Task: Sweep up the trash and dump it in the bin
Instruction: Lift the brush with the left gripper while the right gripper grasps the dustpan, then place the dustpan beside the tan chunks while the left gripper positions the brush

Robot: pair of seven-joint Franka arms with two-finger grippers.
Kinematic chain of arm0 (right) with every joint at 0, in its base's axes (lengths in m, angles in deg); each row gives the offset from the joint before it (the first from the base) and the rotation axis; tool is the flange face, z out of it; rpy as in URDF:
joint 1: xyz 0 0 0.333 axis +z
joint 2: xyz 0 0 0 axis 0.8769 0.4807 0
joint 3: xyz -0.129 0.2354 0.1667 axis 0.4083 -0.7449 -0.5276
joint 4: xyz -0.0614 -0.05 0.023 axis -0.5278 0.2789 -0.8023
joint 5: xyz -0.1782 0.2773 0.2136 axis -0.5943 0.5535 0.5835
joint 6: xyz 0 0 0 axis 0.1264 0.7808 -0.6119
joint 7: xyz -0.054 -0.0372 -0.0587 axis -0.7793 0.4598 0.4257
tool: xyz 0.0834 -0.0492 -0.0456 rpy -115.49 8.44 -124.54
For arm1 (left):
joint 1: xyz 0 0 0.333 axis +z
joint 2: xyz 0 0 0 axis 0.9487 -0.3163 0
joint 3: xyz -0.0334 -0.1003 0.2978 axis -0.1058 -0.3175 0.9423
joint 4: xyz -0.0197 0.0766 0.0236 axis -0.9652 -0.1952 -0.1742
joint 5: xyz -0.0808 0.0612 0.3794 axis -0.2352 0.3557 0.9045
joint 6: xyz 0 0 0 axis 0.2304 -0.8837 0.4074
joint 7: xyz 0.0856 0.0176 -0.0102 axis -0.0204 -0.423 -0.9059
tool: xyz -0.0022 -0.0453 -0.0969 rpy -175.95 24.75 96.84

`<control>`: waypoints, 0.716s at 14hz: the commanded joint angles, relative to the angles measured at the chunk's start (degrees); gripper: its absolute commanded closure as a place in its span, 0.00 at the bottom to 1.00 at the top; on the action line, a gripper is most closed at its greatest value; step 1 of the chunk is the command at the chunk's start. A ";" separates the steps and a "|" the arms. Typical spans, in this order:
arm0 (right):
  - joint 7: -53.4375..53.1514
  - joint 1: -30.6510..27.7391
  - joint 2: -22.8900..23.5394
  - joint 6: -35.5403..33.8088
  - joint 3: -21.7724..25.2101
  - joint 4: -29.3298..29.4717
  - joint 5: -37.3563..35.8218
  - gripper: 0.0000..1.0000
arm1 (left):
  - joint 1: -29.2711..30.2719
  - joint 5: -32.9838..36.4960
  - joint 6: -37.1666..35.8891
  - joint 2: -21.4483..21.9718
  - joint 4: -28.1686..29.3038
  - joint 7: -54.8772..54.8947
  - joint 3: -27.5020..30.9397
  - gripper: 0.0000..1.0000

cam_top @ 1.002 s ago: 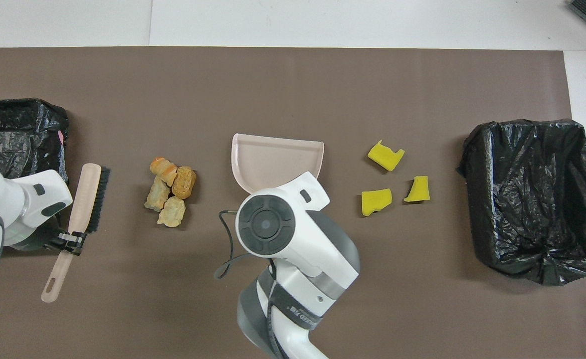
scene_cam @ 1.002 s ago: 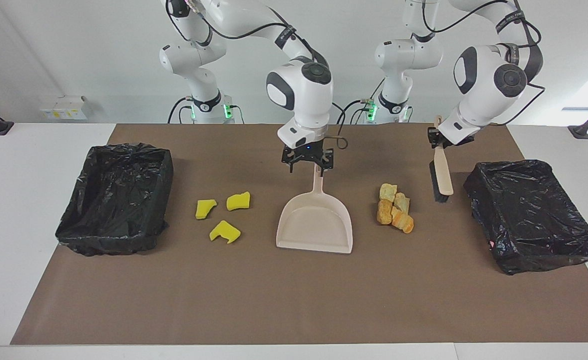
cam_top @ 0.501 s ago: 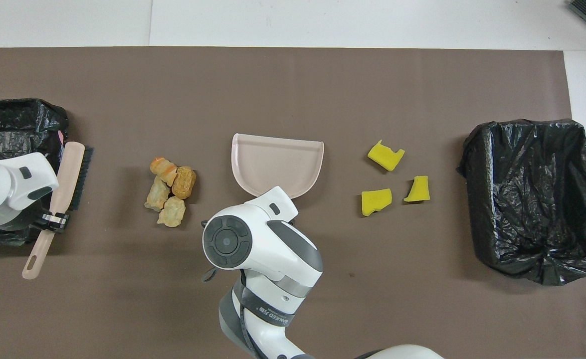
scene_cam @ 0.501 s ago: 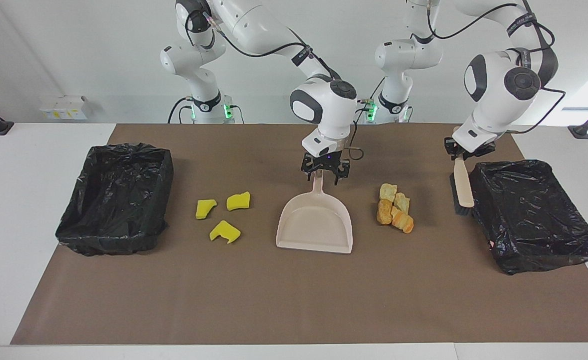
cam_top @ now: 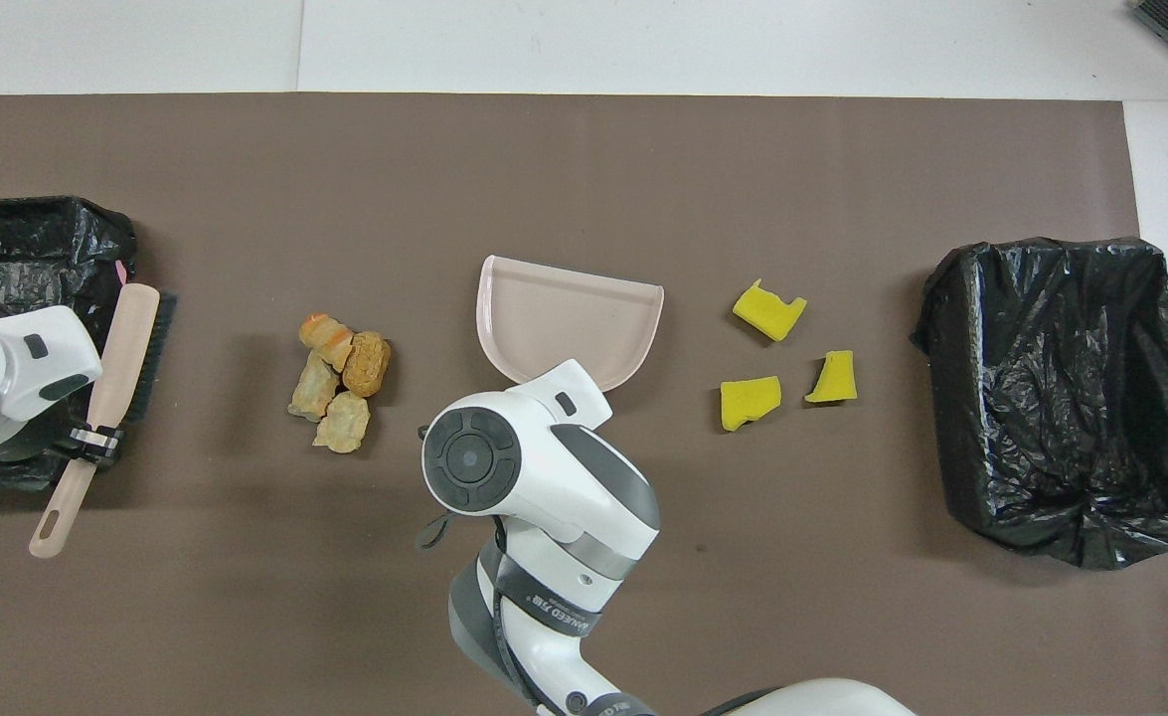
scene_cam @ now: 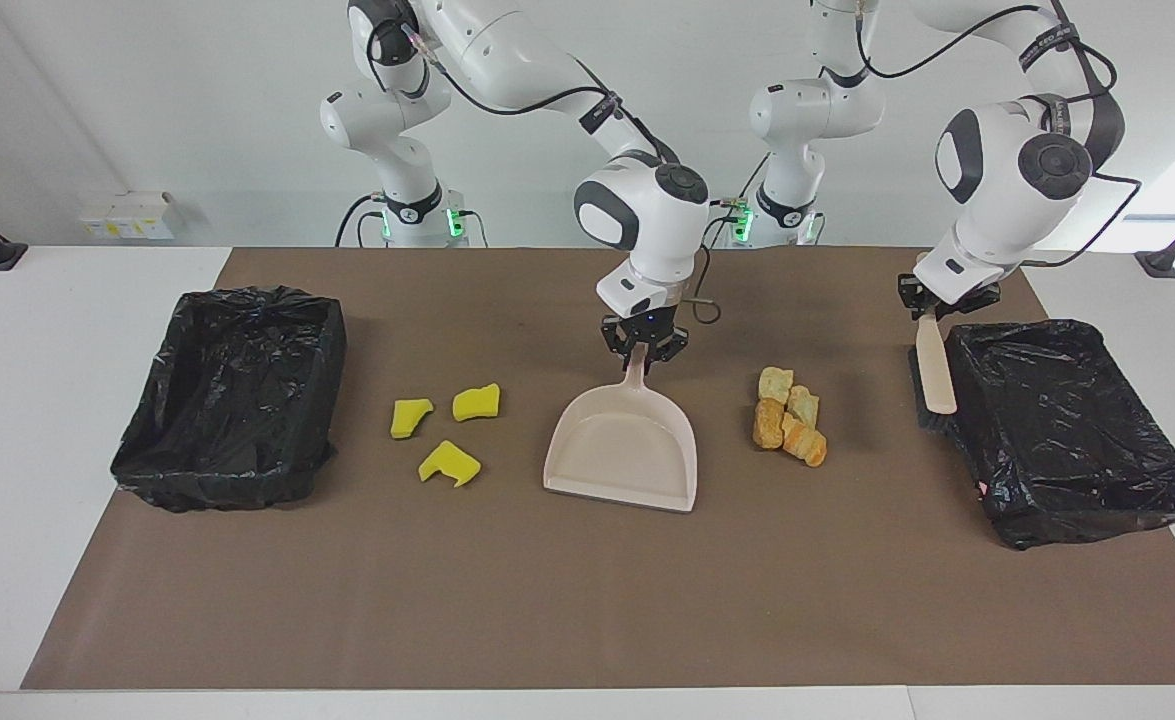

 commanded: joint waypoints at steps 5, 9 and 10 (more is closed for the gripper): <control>29.81 -5.89 -8.49 -9.32 -0.45 -0.36 8.97 1.00 | 0.94 0.94 0.16 -0.36 -0.17 0.63 -0.71 1.00; 44.22 -5.54 -9.29 -10.55 -0.45 -1.05 7.83 1.00 | 0.95 0.94 0.34 -0.54 0.09 0.63 -0.71 1.00; 49.92 -5.89 -9.37 -10.73 -0.45 -1.23 7.83 1.00 | 0.86 0.94 0.25 -0.54 0.09 0.63 -0.71 1.00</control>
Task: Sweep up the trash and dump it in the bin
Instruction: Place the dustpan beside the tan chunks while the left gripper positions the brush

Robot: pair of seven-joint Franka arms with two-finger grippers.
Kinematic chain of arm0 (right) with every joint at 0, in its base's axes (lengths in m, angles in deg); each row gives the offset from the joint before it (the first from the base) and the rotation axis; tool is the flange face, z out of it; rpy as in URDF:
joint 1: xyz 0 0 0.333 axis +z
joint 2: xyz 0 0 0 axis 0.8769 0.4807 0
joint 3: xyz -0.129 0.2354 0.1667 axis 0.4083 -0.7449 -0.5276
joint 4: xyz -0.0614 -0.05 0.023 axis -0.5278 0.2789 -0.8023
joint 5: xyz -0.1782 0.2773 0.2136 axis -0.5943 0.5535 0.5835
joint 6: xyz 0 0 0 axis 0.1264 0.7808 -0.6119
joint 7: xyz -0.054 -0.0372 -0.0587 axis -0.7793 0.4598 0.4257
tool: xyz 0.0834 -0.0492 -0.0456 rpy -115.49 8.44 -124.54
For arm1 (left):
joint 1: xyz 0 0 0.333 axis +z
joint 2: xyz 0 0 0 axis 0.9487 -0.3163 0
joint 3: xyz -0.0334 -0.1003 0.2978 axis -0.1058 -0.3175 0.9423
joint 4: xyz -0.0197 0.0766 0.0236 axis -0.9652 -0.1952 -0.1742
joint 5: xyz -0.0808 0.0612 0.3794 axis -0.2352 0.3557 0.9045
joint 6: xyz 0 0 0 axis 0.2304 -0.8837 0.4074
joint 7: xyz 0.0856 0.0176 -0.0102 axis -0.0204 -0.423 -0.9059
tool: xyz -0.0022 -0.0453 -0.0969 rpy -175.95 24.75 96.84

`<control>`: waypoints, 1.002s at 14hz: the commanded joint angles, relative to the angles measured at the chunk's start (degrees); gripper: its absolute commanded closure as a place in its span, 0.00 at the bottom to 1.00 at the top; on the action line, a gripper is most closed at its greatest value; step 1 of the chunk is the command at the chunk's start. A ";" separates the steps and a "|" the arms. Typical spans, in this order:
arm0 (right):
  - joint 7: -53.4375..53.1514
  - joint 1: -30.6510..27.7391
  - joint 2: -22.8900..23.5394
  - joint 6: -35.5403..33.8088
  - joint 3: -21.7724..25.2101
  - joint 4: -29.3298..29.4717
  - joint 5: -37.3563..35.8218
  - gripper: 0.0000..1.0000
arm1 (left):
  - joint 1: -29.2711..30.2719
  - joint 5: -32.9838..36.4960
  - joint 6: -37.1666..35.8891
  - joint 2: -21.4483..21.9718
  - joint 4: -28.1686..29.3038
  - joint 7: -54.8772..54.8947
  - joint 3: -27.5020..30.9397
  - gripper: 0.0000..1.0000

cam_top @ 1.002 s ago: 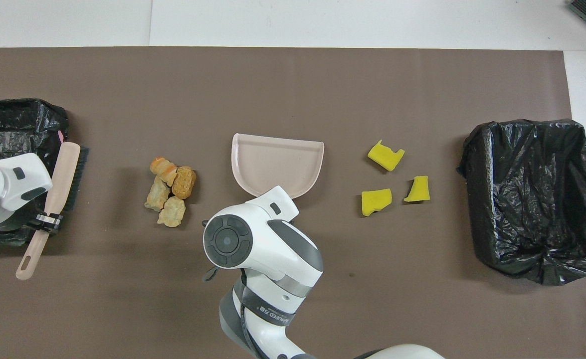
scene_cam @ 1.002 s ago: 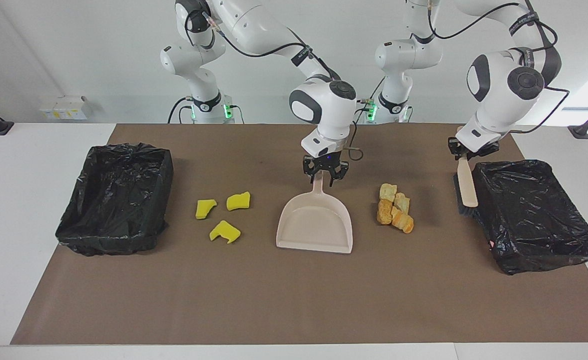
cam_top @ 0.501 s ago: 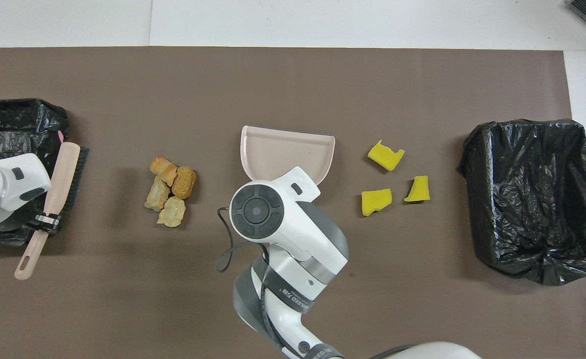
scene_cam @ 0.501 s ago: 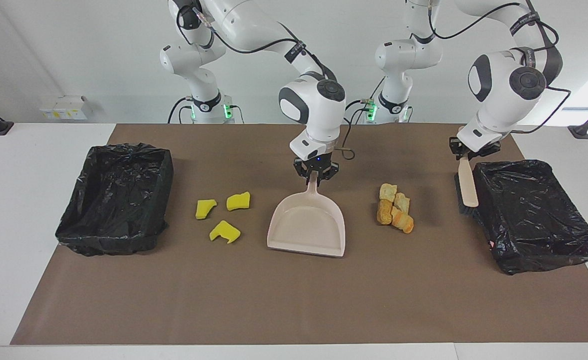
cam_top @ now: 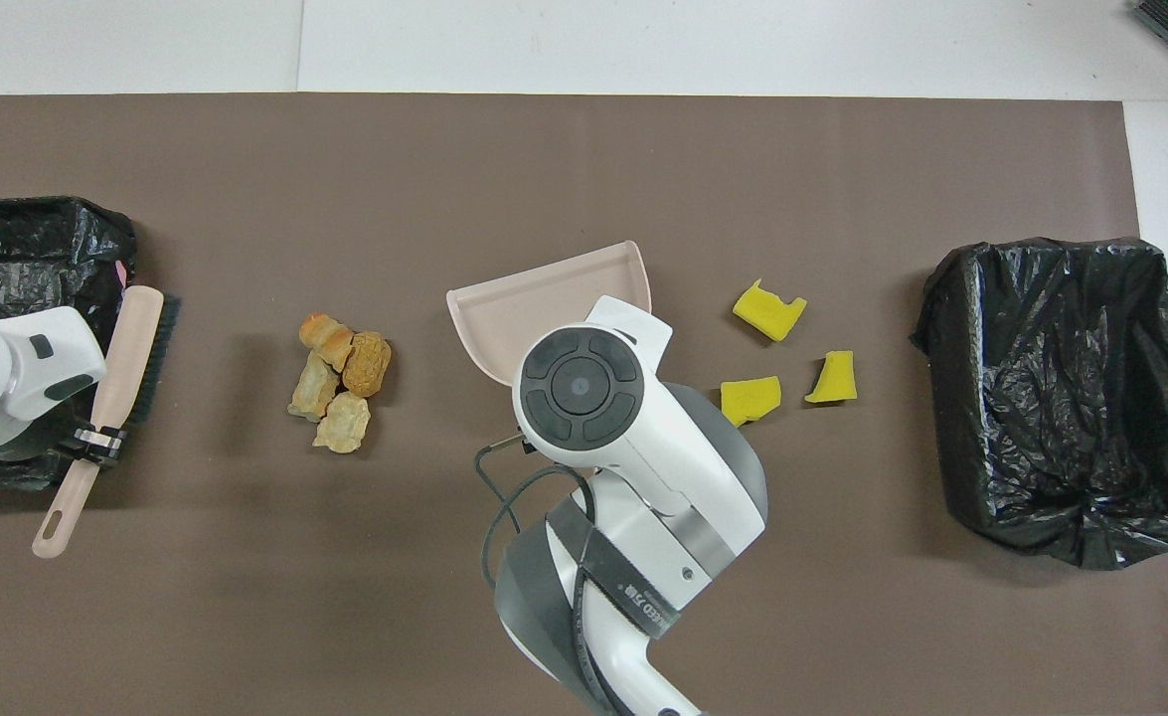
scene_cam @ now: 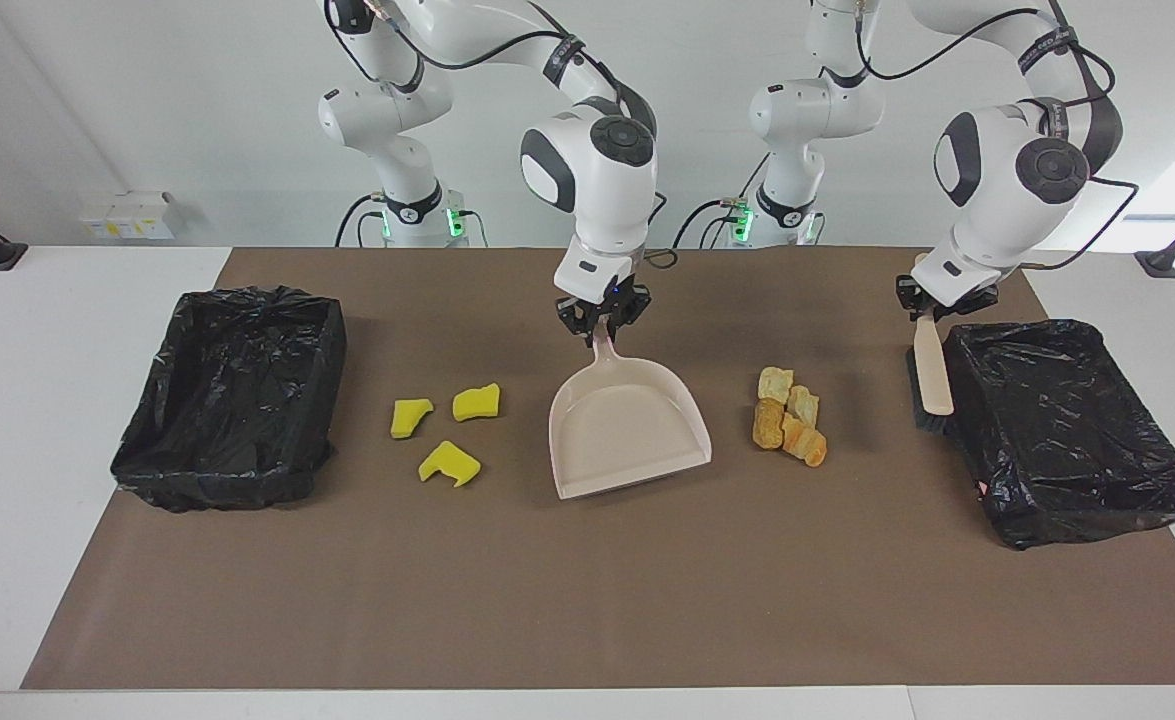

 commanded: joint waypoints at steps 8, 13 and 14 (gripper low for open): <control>49.42 -5.79 -2.00 1.07 0.00 -5.65 -7.00 1.00 | -2.74 0.32 0.46 -1.29 0.76 0.04 -0.90 1.00; 66.68 -8.26 1.07 10.03 -0.09 -7.32 -9.28 1.00 | -3.71 -2.75 0.45 -2.09 3.75 -2.14 -0.90 1.00; 67.92 -8.00 2.12 11.18 -0.09 -7.32 -9.81 1.00 | -3.80 -3.54 0.71 -2.96 3.75 -3.46 -0.99 1.00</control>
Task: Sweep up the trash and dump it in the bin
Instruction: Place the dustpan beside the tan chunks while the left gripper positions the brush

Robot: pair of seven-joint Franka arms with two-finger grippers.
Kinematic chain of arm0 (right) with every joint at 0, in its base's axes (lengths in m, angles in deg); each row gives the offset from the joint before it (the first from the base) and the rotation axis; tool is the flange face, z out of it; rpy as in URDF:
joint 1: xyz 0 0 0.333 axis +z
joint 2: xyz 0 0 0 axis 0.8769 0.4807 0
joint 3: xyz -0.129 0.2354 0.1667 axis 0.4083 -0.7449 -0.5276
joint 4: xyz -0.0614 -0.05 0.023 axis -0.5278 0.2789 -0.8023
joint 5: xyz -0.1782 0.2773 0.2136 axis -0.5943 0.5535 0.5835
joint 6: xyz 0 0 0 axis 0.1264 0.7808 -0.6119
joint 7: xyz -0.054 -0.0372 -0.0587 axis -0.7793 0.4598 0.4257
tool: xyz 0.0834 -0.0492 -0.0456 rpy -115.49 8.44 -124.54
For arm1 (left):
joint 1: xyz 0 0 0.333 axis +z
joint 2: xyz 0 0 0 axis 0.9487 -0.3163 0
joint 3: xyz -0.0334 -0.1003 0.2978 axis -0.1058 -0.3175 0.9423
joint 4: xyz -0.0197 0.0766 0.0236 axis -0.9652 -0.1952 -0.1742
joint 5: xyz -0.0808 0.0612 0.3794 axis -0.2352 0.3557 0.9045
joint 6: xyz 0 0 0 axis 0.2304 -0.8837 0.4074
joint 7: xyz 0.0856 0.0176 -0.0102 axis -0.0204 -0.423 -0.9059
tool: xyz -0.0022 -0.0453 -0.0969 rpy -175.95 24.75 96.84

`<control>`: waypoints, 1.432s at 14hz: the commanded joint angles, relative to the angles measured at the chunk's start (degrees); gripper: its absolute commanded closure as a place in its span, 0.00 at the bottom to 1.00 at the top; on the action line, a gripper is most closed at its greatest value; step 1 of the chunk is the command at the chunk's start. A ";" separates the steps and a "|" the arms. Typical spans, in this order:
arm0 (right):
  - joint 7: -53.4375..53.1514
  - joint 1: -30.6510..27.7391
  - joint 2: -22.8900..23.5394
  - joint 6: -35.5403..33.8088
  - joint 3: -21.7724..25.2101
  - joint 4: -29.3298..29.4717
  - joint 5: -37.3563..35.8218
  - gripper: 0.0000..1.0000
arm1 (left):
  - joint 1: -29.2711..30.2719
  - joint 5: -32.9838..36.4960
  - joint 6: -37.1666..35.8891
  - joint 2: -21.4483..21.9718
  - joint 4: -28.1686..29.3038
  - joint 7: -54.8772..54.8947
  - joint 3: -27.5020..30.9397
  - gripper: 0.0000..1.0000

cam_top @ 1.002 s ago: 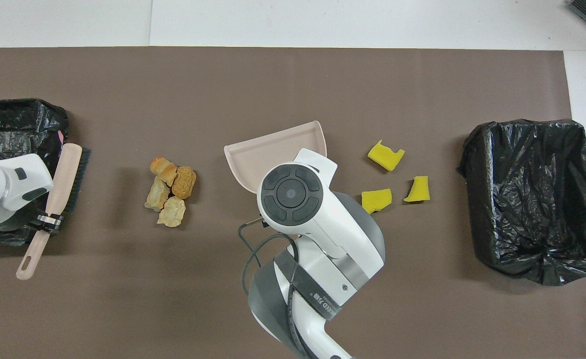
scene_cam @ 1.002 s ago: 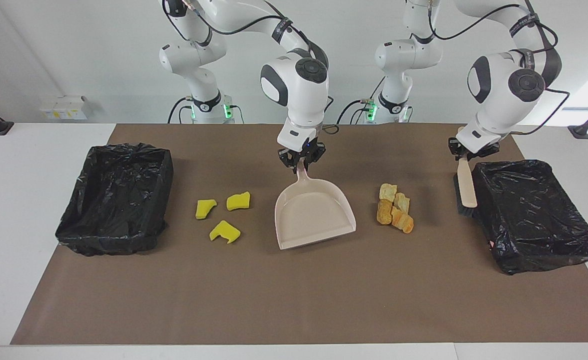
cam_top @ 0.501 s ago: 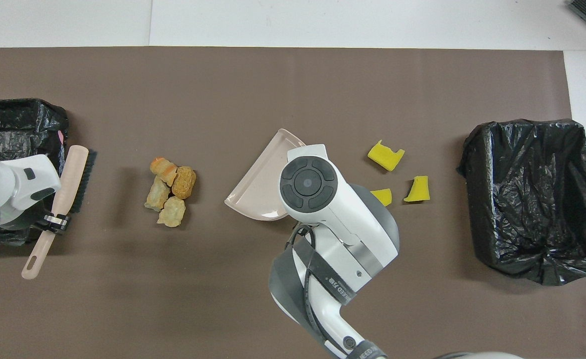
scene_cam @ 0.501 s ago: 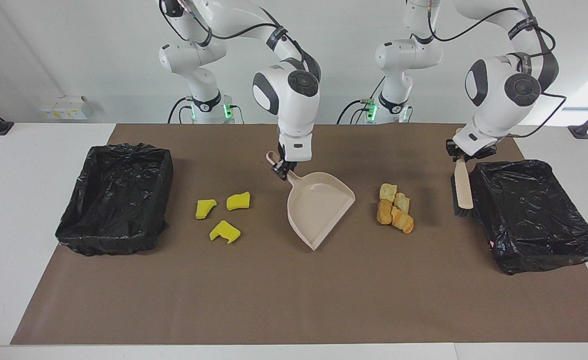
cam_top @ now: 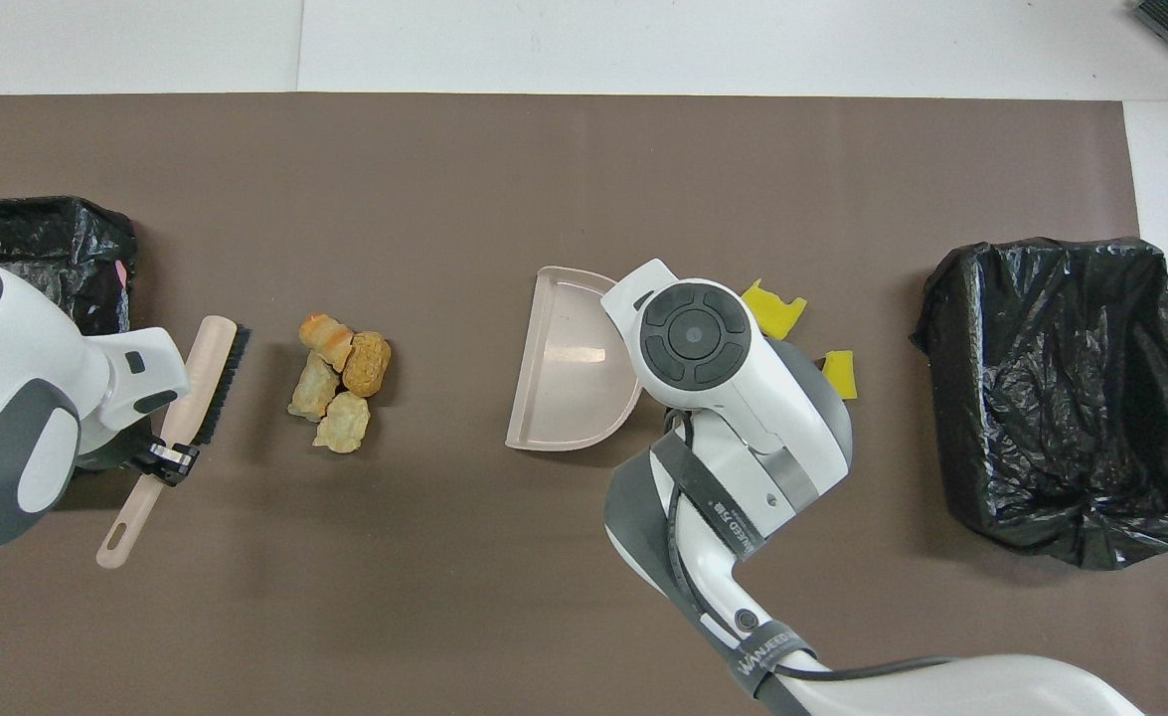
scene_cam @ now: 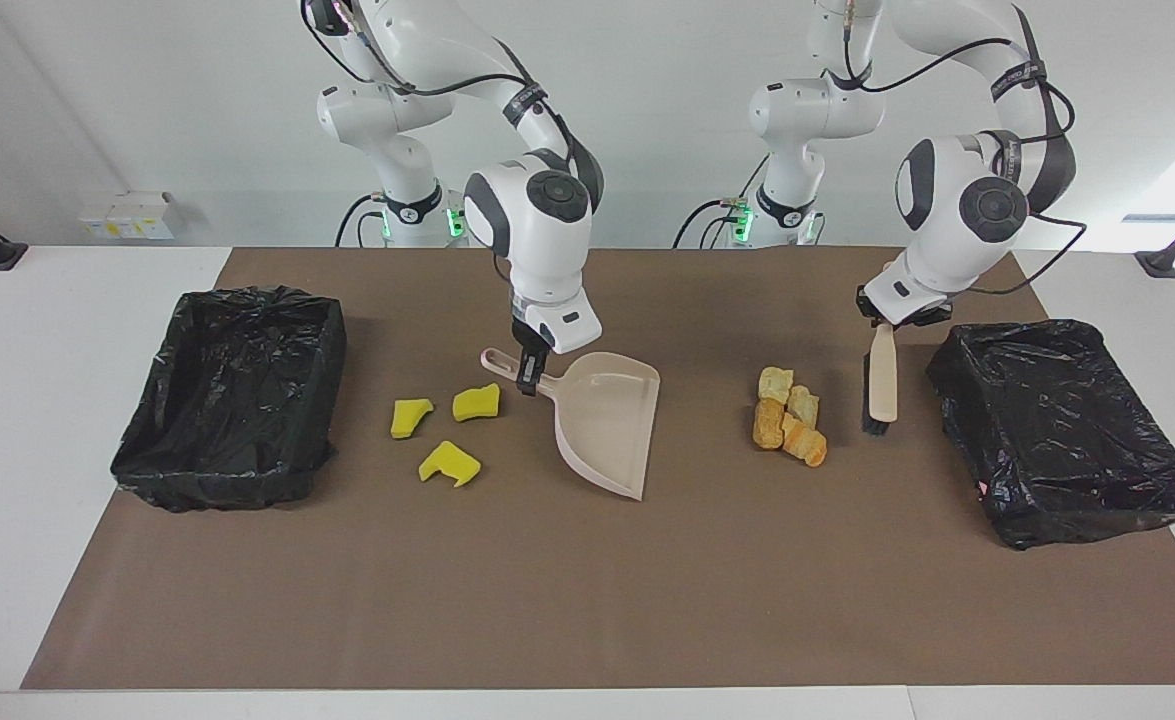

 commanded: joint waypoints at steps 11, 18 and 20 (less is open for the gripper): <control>7.92 2.53 6.14 9.87 -0.79 0.36 -2.93 1.00 | -3.88 -10.33 3.30 -1.27 3.19 -16.30 0.82 1.00; 7.66 2.44 6.32 10.42 -0.79 0.27 -2.84 1.00 | -3.97 -12.52 8.31 -1.62 6.45 -21.32 0.56 1.00; 5.92 2.71 6.14 9.63 -0.79 0.27 -2.84 1.00 | -6.85 -12.79 11.37 -1.88 6.27 -21.49 0.65 1.00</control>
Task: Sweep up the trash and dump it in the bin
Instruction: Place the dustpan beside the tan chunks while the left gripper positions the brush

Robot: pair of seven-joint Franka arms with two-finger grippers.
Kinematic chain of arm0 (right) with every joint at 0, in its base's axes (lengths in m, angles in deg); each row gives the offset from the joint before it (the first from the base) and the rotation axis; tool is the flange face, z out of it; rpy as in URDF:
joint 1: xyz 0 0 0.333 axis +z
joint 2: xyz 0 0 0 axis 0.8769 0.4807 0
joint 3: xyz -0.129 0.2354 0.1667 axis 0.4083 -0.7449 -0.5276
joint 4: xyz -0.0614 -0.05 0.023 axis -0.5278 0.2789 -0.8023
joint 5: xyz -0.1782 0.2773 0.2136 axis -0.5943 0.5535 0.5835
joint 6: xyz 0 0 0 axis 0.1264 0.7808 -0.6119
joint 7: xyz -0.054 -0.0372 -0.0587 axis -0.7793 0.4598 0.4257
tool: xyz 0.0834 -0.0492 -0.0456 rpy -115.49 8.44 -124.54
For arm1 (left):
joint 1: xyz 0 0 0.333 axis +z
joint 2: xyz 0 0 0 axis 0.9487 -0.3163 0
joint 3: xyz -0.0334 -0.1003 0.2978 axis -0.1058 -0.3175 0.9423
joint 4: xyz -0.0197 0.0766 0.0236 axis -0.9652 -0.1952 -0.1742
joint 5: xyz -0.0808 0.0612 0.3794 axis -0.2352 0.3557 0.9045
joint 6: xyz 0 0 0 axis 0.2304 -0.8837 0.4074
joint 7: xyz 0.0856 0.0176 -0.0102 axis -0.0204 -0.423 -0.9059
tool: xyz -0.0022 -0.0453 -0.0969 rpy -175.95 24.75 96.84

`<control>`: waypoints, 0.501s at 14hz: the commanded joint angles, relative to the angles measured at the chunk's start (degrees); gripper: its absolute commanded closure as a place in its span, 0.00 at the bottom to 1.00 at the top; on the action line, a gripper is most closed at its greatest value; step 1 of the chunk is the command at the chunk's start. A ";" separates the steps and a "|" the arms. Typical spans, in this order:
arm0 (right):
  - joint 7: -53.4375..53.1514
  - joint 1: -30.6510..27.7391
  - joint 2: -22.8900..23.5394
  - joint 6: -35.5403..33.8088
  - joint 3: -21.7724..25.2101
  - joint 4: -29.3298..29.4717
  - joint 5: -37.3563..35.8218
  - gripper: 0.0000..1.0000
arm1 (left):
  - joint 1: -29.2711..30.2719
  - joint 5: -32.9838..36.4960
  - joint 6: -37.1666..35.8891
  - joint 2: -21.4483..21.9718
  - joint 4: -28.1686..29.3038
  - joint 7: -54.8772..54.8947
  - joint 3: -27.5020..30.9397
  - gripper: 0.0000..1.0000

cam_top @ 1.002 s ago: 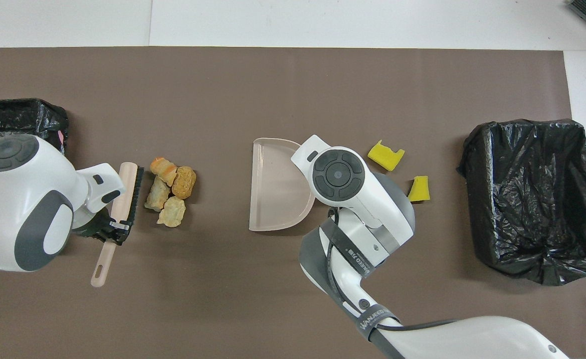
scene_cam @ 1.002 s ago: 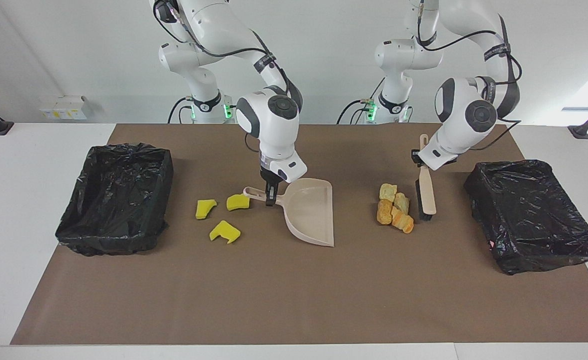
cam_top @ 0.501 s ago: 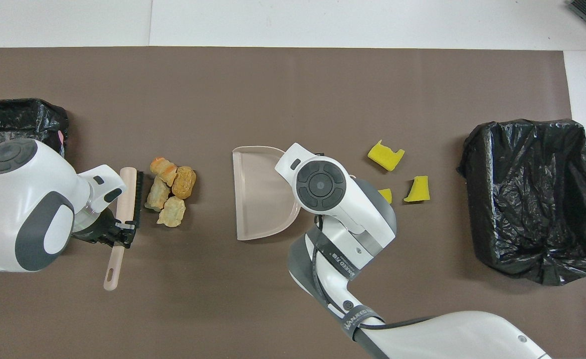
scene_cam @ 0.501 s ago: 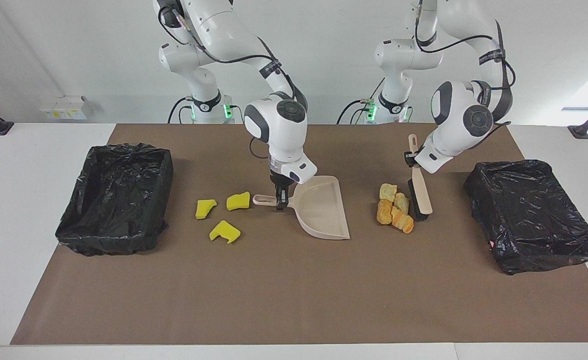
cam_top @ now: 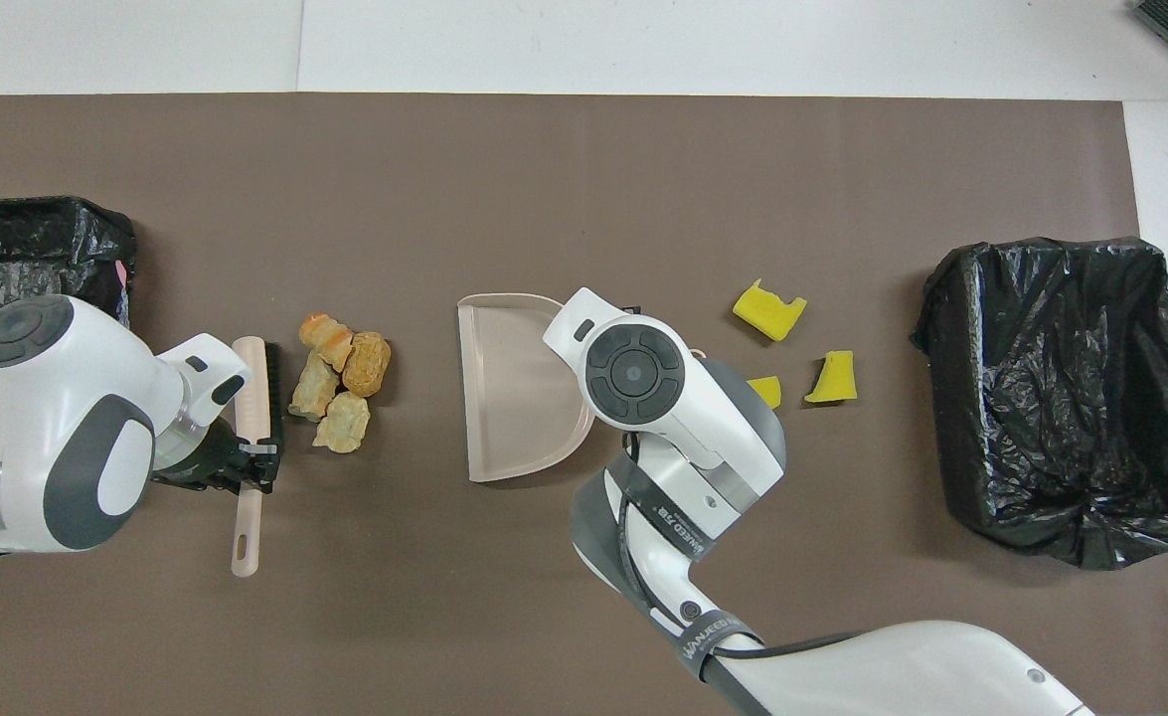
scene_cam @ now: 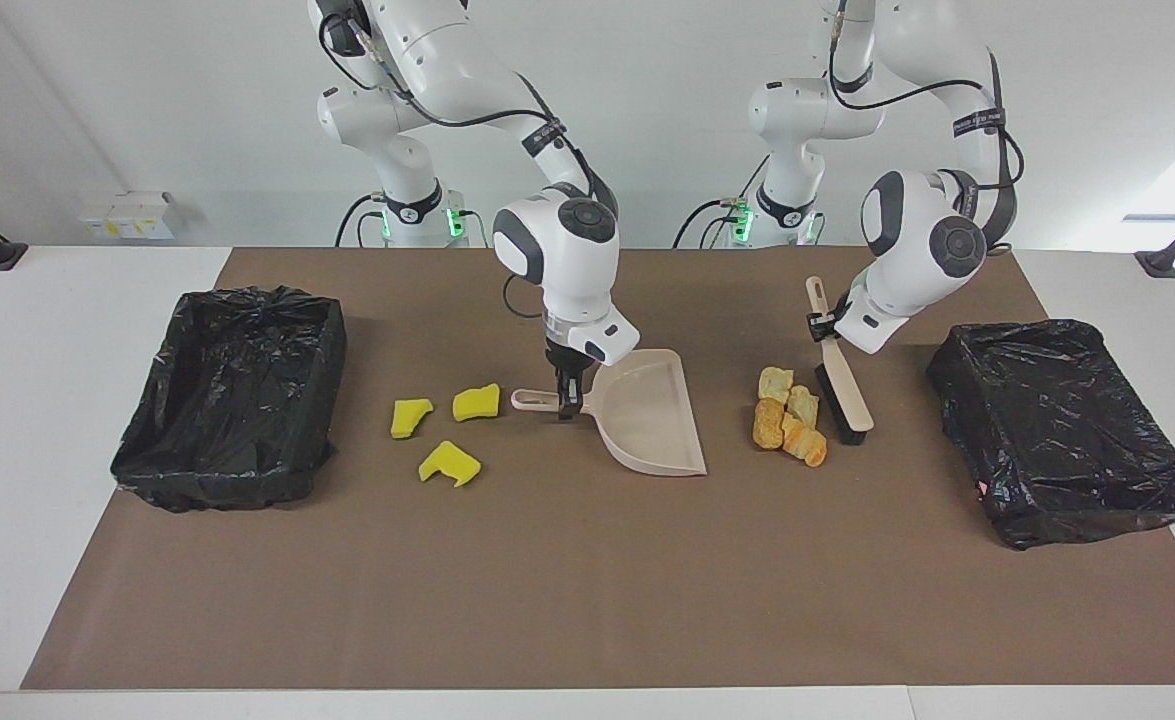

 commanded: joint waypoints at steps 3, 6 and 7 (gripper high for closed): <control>-7.67 0.93 1.06 -0.59 -0.22 -0.15 -0.77 1.00 | -5.37 -1.22 5.64 0.15 0.55 -2.28 0.16 1.00; -12.14 1.37 0.62 -2.61 -0.22 -0.42 -1.04 1.00 | -9.67 -2.01 6.87 -2.13 0.37 -2.55 0.16 1.00; -13.90 1.37 0.36 -3.05 -0.22 -0.59 -1.04 1.00 | -10.99 -2.10 6.61 -2.22 -0.24 -2.55 0.16 1.00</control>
